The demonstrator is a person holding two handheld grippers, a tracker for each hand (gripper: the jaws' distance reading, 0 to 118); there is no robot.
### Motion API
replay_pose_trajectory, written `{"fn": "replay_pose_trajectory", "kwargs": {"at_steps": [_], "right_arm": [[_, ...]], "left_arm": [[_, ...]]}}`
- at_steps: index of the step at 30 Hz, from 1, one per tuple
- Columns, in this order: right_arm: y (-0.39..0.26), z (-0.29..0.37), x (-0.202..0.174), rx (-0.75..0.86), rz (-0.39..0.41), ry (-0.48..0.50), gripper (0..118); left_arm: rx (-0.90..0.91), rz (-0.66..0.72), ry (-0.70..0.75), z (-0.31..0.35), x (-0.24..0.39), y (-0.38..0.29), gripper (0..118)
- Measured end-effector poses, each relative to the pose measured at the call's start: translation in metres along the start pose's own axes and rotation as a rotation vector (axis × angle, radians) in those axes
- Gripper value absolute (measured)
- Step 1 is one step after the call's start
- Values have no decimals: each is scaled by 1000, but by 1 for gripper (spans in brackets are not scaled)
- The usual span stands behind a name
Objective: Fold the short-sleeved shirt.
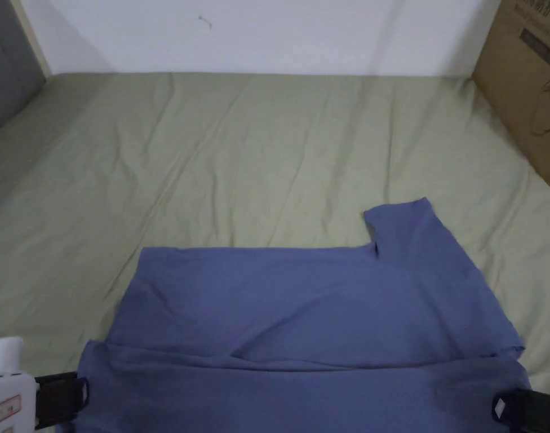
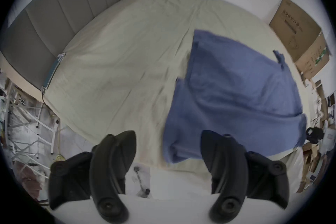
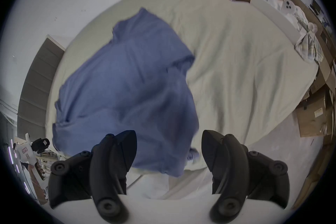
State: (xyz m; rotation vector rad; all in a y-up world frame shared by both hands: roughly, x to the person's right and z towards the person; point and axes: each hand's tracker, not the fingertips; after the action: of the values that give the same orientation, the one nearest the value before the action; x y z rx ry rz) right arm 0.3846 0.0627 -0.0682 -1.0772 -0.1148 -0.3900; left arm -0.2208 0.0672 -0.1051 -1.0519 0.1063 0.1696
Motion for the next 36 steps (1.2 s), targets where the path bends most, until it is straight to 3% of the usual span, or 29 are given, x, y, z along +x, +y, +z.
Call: {"fn": "replay_pose_trajectory", "kwargs": {"at_steps": [3, 4, 6, 8, 10, 15, 16, 17, 18, 19, 20, 25, 27, 29, 30, 32, 34, 36], "right_arm": [[22, 12, -15, 90, 47, 24, 73], [28, 14, -21, 115, 55, 27, 53], [38, 11, -34, 152, 66, 13, 7], [46, -3, -41, 146, 59, 2, 4], [56, -23, -44, 82, 57, 67, 3], [105, -65, -51, 59, 105, 44, 3], [123, -76, -52, 46, 121, 42, 5], [140, -85, -53, 46, 123, 29, 15], [159, -98, -54, 48, 133, 18, 46], [178, -114, -53, 20, 160, -13, 91], [192, -125, -53, 22, 156, -34, 99], [246, -195, -41, -62, 136, -144, 97], [246, -210, -37, -130, 136, -171, 80], [242, -202, -44, -98, 126, -169, 67], [241, -199, -48, -80, 172, -179, 56], [239, -195, -55, -77, 192, -176, 18], [242, -193, -59, -94, 155, -96, 9], [245, -190, -60, -106, 97, -78, 5]], "left_arm": [[91, 38, -69, 15, 13, 24, 77], [119, 52, -88, 17, 20, 32, 56], [121, 31, -110, 12, 33, 45, 0], [122, 34, -93, -2, 44, 55, 0], [72, -28, -80, -12, 58, 63, 0], [62, -48, -94, -29, 69, 76, 0], [63, -49, -83, -32, 70, 78, 0], [60, -49, -78, -35, 71, 80, 0], [58, -43, -77, -38, 70, 84, 0], [54, -34, -76, -41, 69, 87, 0], [51, -33, -77, -43, 68, 89, 0], [29, -43, -60, -58, 73, 95, 0], [22, -46, -58, -62, 72, 97, 7], [12, -48, -48, -67, 70, 101, 36], [5, -46, -47, -70, 70, 104, 48], [3, -39, -49, -76, 68, 113, 69], [7, -36, -52, -86, 67, 128, 85], [8, -28, -51, -98, 68, 145, 89]]}}
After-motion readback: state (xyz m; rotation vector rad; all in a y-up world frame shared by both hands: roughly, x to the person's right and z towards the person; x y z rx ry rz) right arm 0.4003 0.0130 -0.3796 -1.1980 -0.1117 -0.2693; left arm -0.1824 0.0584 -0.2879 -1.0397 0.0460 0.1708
